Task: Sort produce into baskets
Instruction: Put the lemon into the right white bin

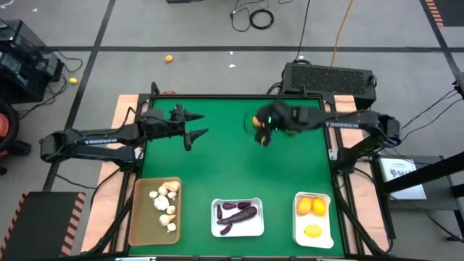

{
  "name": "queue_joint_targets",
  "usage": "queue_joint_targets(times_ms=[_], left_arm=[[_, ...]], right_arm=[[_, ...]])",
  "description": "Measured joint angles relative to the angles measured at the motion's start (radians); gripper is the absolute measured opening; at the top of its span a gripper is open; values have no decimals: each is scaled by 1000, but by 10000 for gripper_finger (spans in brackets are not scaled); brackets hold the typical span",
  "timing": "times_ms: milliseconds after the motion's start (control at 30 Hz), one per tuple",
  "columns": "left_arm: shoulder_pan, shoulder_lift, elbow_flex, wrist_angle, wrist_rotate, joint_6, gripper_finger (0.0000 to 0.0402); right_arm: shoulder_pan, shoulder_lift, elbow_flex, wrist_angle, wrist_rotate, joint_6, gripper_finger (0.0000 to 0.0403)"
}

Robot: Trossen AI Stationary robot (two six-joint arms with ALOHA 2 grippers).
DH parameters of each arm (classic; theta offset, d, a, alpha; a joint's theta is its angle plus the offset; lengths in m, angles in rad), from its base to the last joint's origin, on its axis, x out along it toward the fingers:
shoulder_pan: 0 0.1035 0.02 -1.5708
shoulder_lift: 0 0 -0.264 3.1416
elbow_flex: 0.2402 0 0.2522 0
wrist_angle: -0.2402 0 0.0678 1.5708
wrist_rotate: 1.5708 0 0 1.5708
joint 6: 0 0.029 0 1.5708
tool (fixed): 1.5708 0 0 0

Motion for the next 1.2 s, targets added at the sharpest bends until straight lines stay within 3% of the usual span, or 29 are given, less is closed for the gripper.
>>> queue_joint_targets(times_ms=[67, 167, 300, 633, 800, 1200], left_arm=[[-5, 8, 0, -11, 0, 14, 299], [-5, 7, 0, -12, 3, 26, 299], [-5, 8, 0, -24, 3, 27, 299], [-3, 8, 0, -12, -4, 27, 299], [-2, 8, 0, -11, -5, 32, 299], [17, 19, 0, -16, -8, 29, 299]], right_arm=[[-95, 0, 0, 53, -86, -51, 223], [-211, 6, 0, 85, -125, -82, 251], [-304, 64, 0, 126, -225, -130, 292], [-401, 302, 0, 232, -319, -265, 363], [-414, 362, 1, 240, -424, -295, 370], [-414, 372, 0, 176, -428, -283, 370]])
